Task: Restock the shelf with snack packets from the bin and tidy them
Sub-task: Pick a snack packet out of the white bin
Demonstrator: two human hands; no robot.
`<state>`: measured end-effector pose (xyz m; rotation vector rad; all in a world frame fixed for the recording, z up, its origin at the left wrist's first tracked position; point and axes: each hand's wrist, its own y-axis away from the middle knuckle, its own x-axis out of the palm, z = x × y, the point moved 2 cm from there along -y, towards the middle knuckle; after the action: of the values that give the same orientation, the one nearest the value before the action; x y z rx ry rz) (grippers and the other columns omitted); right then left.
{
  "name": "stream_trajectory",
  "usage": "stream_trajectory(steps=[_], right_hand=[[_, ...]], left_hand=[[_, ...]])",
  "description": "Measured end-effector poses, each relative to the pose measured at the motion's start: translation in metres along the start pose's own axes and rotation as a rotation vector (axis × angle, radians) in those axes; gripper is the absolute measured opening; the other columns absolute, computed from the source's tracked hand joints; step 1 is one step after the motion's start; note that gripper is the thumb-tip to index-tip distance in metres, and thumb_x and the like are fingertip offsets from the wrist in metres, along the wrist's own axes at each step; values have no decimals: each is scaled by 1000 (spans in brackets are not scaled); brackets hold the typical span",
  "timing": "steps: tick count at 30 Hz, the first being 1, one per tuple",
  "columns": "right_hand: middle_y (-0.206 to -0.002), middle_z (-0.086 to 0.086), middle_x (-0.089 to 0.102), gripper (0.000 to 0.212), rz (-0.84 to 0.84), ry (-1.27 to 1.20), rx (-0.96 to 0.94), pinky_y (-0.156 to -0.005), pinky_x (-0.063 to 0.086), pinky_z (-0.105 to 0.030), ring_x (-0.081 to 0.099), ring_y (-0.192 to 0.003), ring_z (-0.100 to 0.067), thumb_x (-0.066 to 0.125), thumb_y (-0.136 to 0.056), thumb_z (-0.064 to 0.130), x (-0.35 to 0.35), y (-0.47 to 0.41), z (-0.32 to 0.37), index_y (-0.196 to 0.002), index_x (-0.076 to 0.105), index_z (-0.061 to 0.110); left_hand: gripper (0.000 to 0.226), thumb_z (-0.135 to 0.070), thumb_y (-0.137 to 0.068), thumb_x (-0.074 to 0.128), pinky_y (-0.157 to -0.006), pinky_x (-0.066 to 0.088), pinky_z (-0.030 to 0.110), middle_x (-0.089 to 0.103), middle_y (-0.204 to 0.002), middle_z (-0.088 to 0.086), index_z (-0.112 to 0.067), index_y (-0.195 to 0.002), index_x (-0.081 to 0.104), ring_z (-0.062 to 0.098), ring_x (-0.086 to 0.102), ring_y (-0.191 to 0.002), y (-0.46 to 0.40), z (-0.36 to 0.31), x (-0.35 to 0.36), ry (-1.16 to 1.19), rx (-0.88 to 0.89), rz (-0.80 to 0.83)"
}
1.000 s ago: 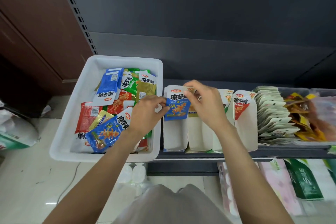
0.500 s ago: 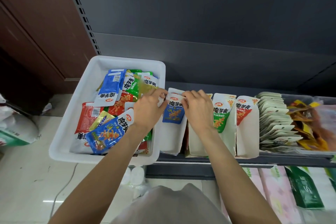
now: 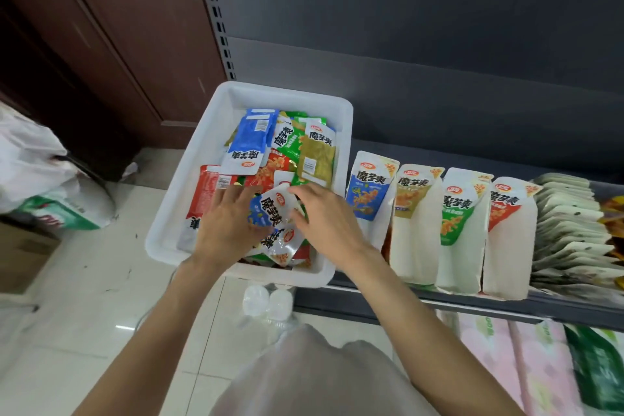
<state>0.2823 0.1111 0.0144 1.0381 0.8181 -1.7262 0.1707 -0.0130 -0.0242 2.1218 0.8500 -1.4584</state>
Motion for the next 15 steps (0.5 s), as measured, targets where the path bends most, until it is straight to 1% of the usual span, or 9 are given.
stream_trajectory(steps=[2, 5, 8, 10, 11, 12, 13, 14, 15], right_hand=[[-118, -9, 57, 50, 118, 82, 78, -81, 50, -33, 59, -103, -24, 64, -87, 32, 19, -11, 7, -128, 44, 10], [-111, -13, 55, 59, 136, 104, 171, -78, 51, -35, 59, -98, -28, 70, -84, 30, 39, -22, 6, -129, 37, 11], [-108, -10, 58, 55, 42, 38, 185, -76, 52, -34, 61, -95, -26, 69, -85, 16, 46, -29, 3, -130, 38, 13], [-105, -7, 62, 44, -21, -94, 188, -75, 52, -30, 62, -92, -20, 64, -89, 15, 41, -31, 3, -128, 43, 13], [-105, -5, 64, 36, -38, -176, 198, -75, 52, -26, 61, -90, -16, 61, -91, 17, 34, -31, 3, -124, 49, 13], [-104, -4, 65, 26, -43, -255, 214, -71, 50, -19, 60, -86, -12, 59, -92, 19, 26, -30, 2, -117, 56, 12], [-101, -3, 65, 20, -52, -357, 241, -64, 47, -14, 58, -79, -9, 56, -94, 20, 18, -29, 0, -111, 61, 10], [-99, -3, 65, 19, -68, -506, 294, -57, 45, -13, 57, -72, -7, 54, -95, 21, 8, -26, -3, -107, 63, 10], [-98, -3, 64, 18, -87, -704, 372, -53, 45, -14, 58, -67, -6, 52, -96, 22, 1, -23, -5, -105, 63, 12]], left_hand=[[81, -45, -69, 77, -99, 38, 39, 47, -129, 6, -21, -137, 41, 28, 40, -119, 2, 5, 5, -100, -14, 82], [84, -47, -69, 76, -104, 34, 38, 41, -132, 6, -23, -140, 37, 26, 37, -123, 1, 7, 7, -104, -14, 93], [88, -49, -67, 78, -103, 34, 38, 41, -132, 5, -25, -140, 34, 25, 39, -122, -4, 10, 6, -106, -10, 110], [90, -49, -66, 79, -103, 35, 40, 45, -130, 6, -24, -140, 35, 27, 42, -119, -6, 13, 3, -68, 12, 111], [88, -47, -65, 79, -102, 37, 40, 49, -127, 5, -23, -139, 37, 26, 45, -117, -7, 15, 0, -12, 26, 86], [82, -45, -66, 80, -98, 40, 39, 55, -121, 3, -21, -136, 42, 23, 50, -112, -6, 16, -6, 69, 33, 45], [72, -42, -69, 79, -90, 46, 33, 61, -110, -2, -21, -130, 48, 17, 58, -101, -5, 17, -14, 181, 24, 1], [57, -37, -73, 78, -79, 49, 23, 63, -98, -8, -20, -122, 54, 6, 62, -87, -4, 17, -24, 322, -3, -24], [41, -31, -77, 75, -66, 49, 14, 64, -89, -13, -19, -113, 58, -2, 63, -75, -3, 15, -33, 478, -34, -16]])
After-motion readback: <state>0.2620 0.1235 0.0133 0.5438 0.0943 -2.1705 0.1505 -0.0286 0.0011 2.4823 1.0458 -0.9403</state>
